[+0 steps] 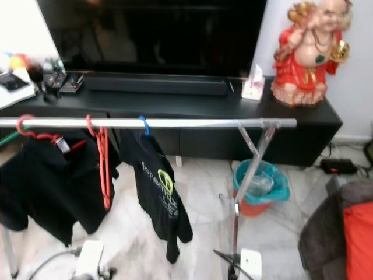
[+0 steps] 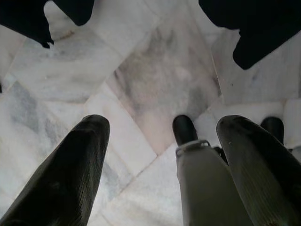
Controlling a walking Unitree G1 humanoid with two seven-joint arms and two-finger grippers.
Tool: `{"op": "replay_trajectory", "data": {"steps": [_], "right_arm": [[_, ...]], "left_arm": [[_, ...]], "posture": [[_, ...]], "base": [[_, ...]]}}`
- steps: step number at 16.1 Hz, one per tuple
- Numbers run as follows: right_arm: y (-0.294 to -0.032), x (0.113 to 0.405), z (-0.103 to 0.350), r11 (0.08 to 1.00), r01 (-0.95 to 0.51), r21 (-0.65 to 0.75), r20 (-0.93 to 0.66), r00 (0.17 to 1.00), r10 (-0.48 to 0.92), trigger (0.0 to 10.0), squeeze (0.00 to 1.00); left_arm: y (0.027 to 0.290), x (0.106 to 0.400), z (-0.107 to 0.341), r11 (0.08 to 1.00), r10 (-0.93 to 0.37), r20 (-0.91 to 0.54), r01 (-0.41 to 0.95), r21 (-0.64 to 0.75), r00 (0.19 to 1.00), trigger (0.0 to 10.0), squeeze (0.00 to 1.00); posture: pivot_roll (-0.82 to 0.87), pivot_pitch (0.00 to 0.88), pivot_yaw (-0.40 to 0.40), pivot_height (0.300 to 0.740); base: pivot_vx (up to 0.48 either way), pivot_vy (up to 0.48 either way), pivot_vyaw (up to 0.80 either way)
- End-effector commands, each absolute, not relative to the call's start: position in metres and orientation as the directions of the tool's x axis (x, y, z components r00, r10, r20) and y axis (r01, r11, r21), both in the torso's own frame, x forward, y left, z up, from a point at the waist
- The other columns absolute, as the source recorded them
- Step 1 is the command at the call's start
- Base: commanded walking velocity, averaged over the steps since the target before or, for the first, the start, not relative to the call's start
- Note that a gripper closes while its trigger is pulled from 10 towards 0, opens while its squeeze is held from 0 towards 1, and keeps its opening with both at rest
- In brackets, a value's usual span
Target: Hang hanger
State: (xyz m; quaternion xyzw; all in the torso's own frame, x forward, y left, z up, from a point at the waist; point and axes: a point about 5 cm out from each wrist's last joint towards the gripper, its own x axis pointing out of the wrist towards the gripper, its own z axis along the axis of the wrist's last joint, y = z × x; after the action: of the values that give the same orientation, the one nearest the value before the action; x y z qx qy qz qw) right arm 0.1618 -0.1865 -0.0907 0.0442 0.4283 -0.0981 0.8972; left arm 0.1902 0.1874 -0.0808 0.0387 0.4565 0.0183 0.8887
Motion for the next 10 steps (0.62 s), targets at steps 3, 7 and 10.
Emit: {"op": "replay_trajectory", "data": {"steps": [3, 7, 10], "right_arm": [[-0.1849, 0.1559, -0.0933, 0.978, 0.21, -0.005, -0.788, 0.602, -0.133, 10.0, 0.0], [-0.185, 0.1562, -0.0932, 0.978, 0.211, -0.004, -0.787, 0.602, -0.133, 10.0, 0.0], [-0.1854, 0.1568, -0.0929, 0.977, 0.213, -0.004, -0.786, 0.603, -0.135, 10.0, 0.0]], "left_arm": [[0.1871, 0.1825, -0.0848, 0.996, 0.059, -0.827, 0.024, 0.087, 0.559, 10.0, 0.0], [0.1874, 0.1832, -0.0844, 0.996, 0.058, -0.825, 0.023, 0.086, 0.562, 10.0, 0.0], [0.1871, 0.1842, -0.084, 0.996, 0.059, -0.824, 0.02, 0.085, 0.564, 10.0, 0.0]], "posture": [[-0.2, 0.0, 0.039, 0.74], [-0.19, 0.0, 0.037, 0.74], [-0.19, 0.0, 0.036, 0.74]], "base": [[0.0, 0.0, 0.0], [0.0, 0.0, 0.0], [0.0, 0.0, 0.0]]}}
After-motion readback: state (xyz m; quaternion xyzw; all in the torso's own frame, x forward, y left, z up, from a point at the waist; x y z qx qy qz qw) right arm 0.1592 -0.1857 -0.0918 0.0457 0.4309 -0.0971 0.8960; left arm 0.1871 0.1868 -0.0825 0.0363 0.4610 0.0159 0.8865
